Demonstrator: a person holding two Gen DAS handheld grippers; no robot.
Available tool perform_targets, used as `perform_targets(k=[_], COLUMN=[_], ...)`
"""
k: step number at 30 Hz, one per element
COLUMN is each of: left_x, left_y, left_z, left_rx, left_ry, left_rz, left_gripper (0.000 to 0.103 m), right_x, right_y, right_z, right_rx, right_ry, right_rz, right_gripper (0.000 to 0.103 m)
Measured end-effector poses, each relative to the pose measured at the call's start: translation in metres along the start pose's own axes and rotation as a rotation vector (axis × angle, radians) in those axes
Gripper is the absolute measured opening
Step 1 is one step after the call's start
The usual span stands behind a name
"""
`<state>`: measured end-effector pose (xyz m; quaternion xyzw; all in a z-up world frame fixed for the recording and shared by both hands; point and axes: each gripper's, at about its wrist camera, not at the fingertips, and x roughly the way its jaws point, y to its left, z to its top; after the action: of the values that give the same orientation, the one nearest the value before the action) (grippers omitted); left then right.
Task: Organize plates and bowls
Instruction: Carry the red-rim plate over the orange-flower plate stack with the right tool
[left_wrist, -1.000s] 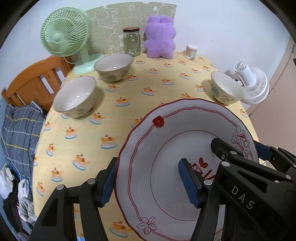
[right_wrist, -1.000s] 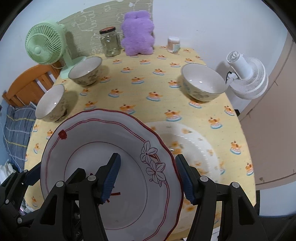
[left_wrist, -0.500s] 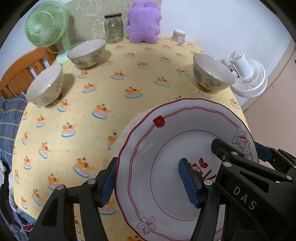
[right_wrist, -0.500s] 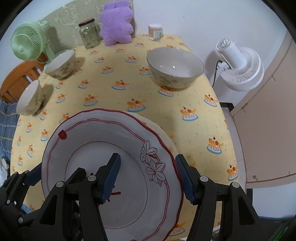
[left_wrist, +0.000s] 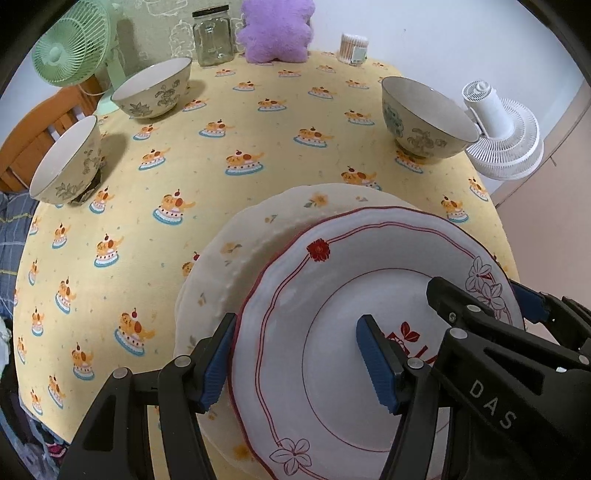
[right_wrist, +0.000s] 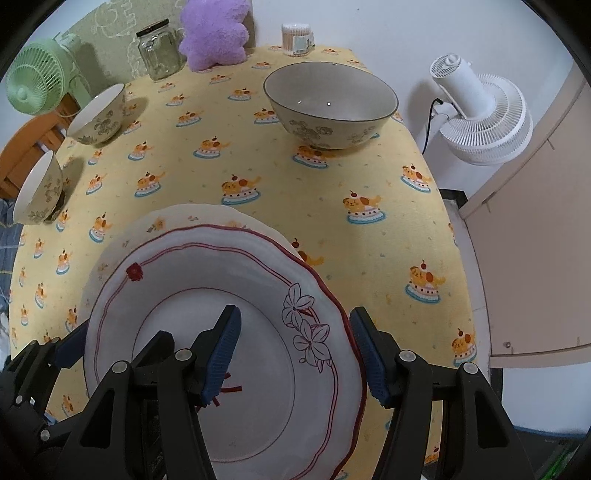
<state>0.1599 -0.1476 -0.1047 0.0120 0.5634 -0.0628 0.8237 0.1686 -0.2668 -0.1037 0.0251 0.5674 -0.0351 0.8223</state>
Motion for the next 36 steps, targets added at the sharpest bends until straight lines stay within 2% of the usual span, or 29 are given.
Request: perform_targets(k=[7, 12, 16, 19, 22, 23, 29, 33, 36], left_x=[0.002, 0.003, 0.003, 0.003, 0.003, 0.003, 0.002, 0.003, 0.003], left_y=[-0.002, -0.003, -0.003, -0.003, -0.004, -0.004, -0.005, -0.010, -0.011], left_z=[0.003, 0.003, 0.003, 0.003, 0.004, 0.003, 0.002, -0.001, -0.002], left_rx=[0.014, 0.021, 0.019, 0.014, 0.012, 0.010, 0.010, 0.035, 0.036], left_ry=[0.001, 0.001, 0.002, 0.004, 0.004, 0.004, 0.015, 0.031, 0.033], left_rz=[0.012, 0.012, 0.015, 0.021, 0.029, 0.030, 0.042, 0.054, 0.056], left_gripper=[0.066, 0.067, 0.067, 0.068, 0.068, 0.068, 0.069, 0.074, 0.075], right_x=[0.002, 0.001, -0.004, -0.010, -0.014, -0.015, -0.016, -0.016, -0.016], right_y=[-0.002, -0.009, -0.021, -0.030, -0.028, -0.025, -0.022, -0.020, -0.020], right_z=[0.001, 0.000, -0.004, -0.007, -0.011, -0.012, -0.013, -0.012, -0.011], right_rx=[-0.001, 0.022, 0.056, 0.076, 0.052, 0.037, 0.017, 0.003, -0.004], right_ry=[0.001, 0.012, 0.009, 0.005, 0.008, 0.006, 0.001, -0.002, -0.002], right_rz=[-0.001, 0.037, 0.022, -0.010, 0.027, 0.030, 0.022, 0.018, 0.017], right_gripper=[0.065, 0.065, 0.065, 0.052, 0.034, 0.031, 0.031, 0.030, 0.030])
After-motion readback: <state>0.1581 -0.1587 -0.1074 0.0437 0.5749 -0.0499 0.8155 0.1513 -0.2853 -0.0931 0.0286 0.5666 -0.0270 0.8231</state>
